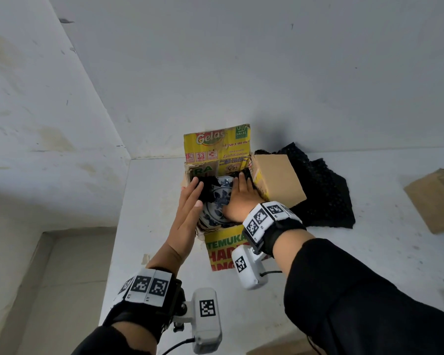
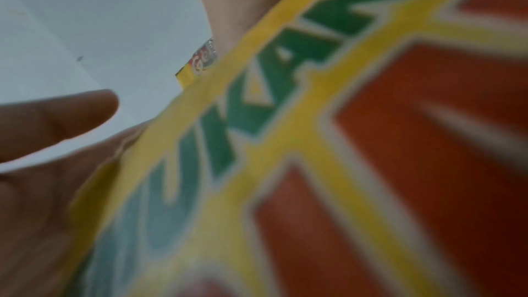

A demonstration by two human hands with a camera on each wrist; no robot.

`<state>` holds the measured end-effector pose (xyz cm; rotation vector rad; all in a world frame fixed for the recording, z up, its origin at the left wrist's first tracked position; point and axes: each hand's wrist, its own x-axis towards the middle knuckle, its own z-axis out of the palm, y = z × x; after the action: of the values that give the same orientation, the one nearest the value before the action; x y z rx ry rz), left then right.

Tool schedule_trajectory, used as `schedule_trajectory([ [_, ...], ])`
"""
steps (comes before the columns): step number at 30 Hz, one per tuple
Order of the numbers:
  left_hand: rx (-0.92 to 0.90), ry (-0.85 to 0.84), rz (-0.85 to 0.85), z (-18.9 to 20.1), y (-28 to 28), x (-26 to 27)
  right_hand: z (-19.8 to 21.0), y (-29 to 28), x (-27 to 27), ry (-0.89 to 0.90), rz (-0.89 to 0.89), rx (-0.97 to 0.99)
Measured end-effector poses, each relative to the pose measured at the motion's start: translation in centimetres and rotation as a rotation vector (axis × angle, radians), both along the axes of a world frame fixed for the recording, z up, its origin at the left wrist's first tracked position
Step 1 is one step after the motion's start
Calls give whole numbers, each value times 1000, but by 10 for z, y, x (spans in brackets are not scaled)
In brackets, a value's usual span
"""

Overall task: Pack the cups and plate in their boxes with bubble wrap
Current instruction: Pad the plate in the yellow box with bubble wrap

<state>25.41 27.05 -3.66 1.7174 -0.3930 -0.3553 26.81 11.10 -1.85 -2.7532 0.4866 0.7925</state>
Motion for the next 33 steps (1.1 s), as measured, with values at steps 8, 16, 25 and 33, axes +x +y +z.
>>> schedule_trajectory([
  [8,23,-17,8,0,0,-1,0,-1,11,-79,-66,15],
  [16,75,19,27,7,5,1,24,-8,-7,-61,88,141],
  [25,664,-177,146,58,-32,-13,71,-35,-59,-306,322,208],
  [33,469,-491,-67,96,-132,-32,84,-143,-91,-621,98,241],
])
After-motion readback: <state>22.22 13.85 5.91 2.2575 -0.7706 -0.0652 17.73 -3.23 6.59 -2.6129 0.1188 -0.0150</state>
